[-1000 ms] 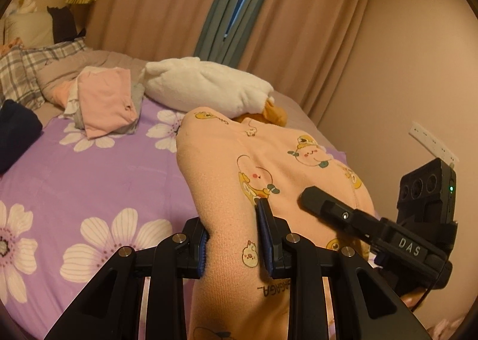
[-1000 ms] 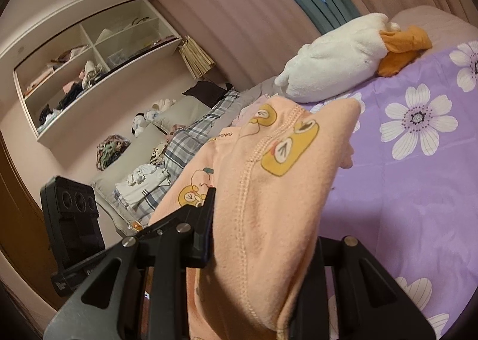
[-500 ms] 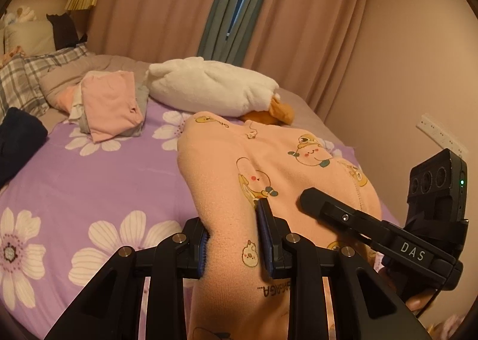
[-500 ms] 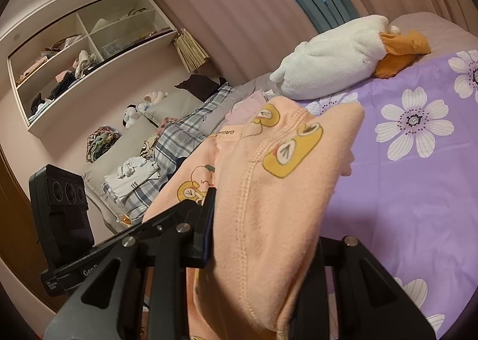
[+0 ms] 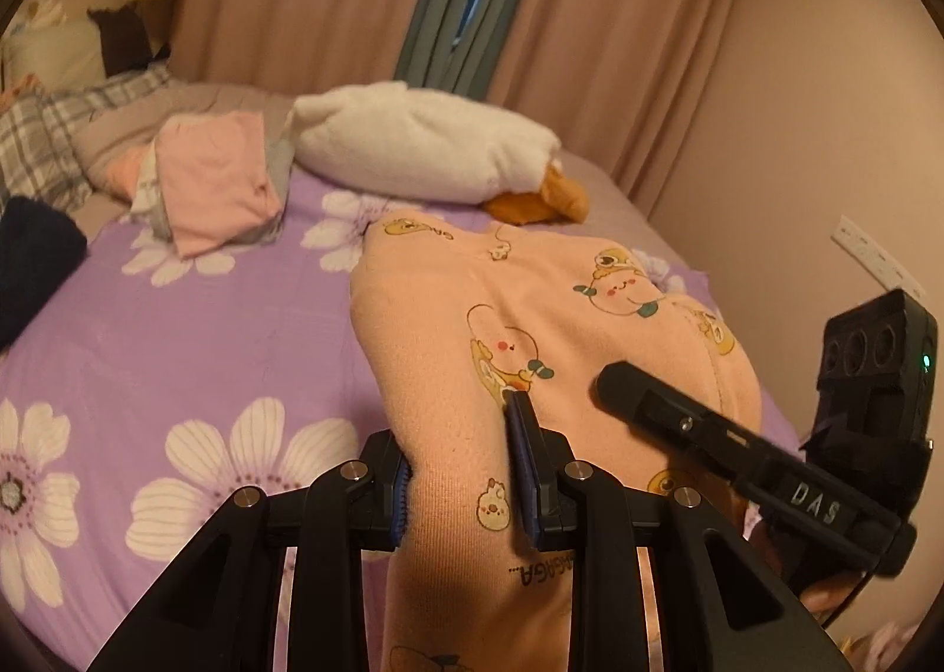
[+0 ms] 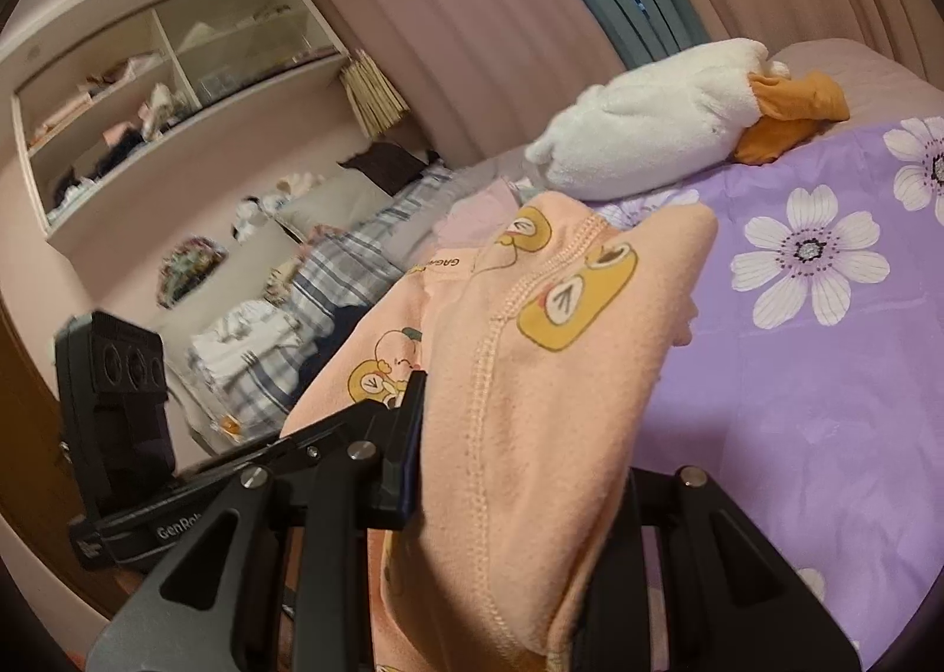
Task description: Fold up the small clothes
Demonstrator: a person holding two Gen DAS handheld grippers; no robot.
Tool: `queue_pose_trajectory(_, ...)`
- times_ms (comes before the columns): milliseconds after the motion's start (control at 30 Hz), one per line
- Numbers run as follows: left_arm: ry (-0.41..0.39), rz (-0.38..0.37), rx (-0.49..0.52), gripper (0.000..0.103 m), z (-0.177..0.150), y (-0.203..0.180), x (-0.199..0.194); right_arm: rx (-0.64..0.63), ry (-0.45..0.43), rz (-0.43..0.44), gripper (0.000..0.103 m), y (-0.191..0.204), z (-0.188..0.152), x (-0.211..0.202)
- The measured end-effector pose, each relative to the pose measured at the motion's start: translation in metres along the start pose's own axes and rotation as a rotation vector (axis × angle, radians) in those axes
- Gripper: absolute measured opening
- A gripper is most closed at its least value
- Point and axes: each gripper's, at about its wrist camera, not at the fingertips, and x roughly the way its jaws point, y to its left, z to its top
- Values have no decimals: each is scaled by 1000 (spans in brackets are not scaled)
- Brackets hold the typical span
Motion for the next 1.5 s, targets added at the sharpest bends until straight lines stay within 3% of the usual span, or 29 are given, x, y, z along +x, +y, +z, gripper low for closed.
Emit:
queue_pose_trajectory(200,16,-3,-23,27,4,6,28,64,28,-34,30,-26,-1,24)
queue_pose_trajectory(267,10,-5,-2,27,6,7,40,115,30,-36,31,-37,3,30)
queue_pose_trajectory(367,37,3,33,27,2,17,72,88,30,-69,31,-44,5,43)
queue_pose_trajectory(400,57,1,21,27,0,22,82,88,42,-81,31,-49,4,50)
queue_pose_trajectory(500,228,9,-169,27,-27,62,139,203,121,-104,31,-88,-10,82)
queue_pose_trajectory(600,350,136,-229,27,-54,87,176,364,250,-151,29,-143,-43,118)
queue_pose_trajectory(633,359,131,-228,27,-57,88,179,408,305,-199,29,-159,-56,128)
queue_pose_trajectory(667,348,128,-223,27,-58,87,177,435,326,-218,28,-171,-66,132)
queue_pose_trajectory(733,329,143,-171,27,-56,79,168,519,284,-134,29,-185,-72,123)
queue_pose_trajectory(800,327,174,-112,27,-56,73,163,550,280,-142,32,-186,-69,117)
queue_pose_trajectory(967,311,200,-146,27,-54,82,145,447,282,-263,33,-163,-60,102)
queue_pose_trajectory(1033,274,234,-138,27,-47,83,136,372,281,-358,34,-152,-54,95)
queue_pose_trajectory(1100,207,184,-145,27,-40,81,117,299,238,-437,33,-145,-45,82)
queue_pose_trajectory(1133,183,117,-154,27,-38,79,109,289,190,-413,33,-141,-39,70)
queue_pose_trajectory(1200,178,-22,-177,27,-40,75,102,300,82,-208,33,-127,-31,44)
queue_pose_trajectory(1233,192,-56,-184,27,-43,73,104,280,67,-124,32,-119,-29,39)
queue_pose_trajectory(1267,212,-67,-186,27,-46,71,110,258,68,-102,31,-114,-28,38)
queue_pose_trajectory(1333,317,-54,-182,20,-62,66,135,226,99,-152,32,-107,-32,42)
queue_pose_trajectory(1400,424,-1,-158,14,-81,62,160,248,176,-156,26,-115,-47,55)
queue_pose_trajectory(1433,420,16,-132,14,-86,60,164,285,242,-142,25,-126,-59,66)
queue_pose_trajectory(1467,406,17,-110,14,-86,58,164,315,286,-153,19,-135,-67,74)
queue_pose_trajectory(1500,394,20,-83,14,-88,54,161,328,332,-196,1,-145,-77,82)
